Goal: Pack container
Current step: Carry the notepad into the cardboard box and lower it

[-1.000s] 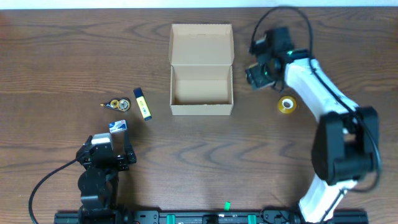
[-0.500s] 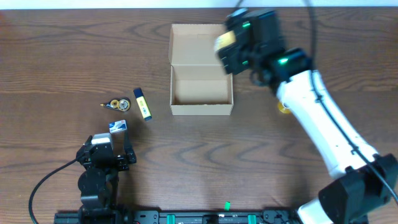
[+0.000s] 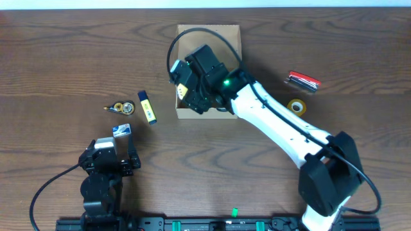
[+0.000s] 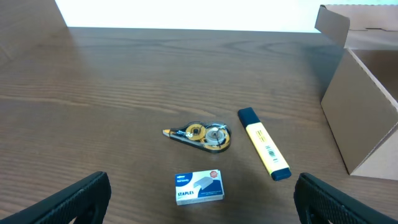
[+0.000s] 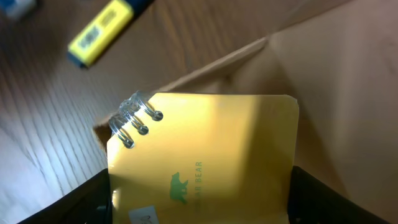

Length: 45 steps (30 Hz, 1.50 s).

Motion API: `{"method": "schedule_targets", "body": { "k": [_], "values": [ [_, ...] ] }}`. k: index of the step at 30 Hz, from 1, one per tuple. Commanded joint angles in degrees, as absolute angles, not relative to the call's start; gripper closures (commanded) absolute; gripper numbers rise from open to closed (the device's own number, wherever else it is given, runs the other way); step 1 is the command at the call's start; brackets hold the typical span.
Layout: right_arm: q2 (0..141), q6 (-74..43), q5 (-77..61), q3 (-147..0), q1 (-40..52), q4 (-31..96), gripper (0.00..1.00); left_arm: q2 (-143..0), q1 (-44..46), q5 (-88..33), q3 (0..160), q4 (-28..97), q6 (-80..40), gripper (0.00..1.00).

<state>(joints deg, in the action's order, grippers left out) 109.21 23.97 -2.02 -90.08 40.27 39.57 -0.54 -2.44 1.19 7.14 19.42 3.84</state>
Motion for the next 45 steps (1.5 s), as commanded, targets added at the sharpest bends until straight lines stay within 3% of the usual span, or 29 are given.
{"method": "schedule_targets", "body": {
  "k": [1,14,33,38,45],
  "values": [
    [109.91,30.59,0.01,-90.70,40.95,40.38,0.44,-0.23,-2.61,0.19,6.20,20.67,3.66,0.05],
    [109.95,42.28,-0.05,-90.65,40.86,39.38,0.45,-0.23,-2.61,0.19,6.20,20.69,3.66,0.05],
    [109.95,43.83,-1.76,-90.65,40.84,39.24,0.43,-0.23,-2.61,0.19,6.20,20.69,3.66,0.05],
    [109.95,44.47,-2.00,-90.65,40.84,39.31,0.36,-0.23,-2.61,0.19,6.20,20.69,3.66,0.05],
    [110.06,45.25,-2.68,-90.63,40.32,39.90,0.37,-0.23,-2.61,0.19,6.20,20.67,3.66,0.05]
  ]
}}
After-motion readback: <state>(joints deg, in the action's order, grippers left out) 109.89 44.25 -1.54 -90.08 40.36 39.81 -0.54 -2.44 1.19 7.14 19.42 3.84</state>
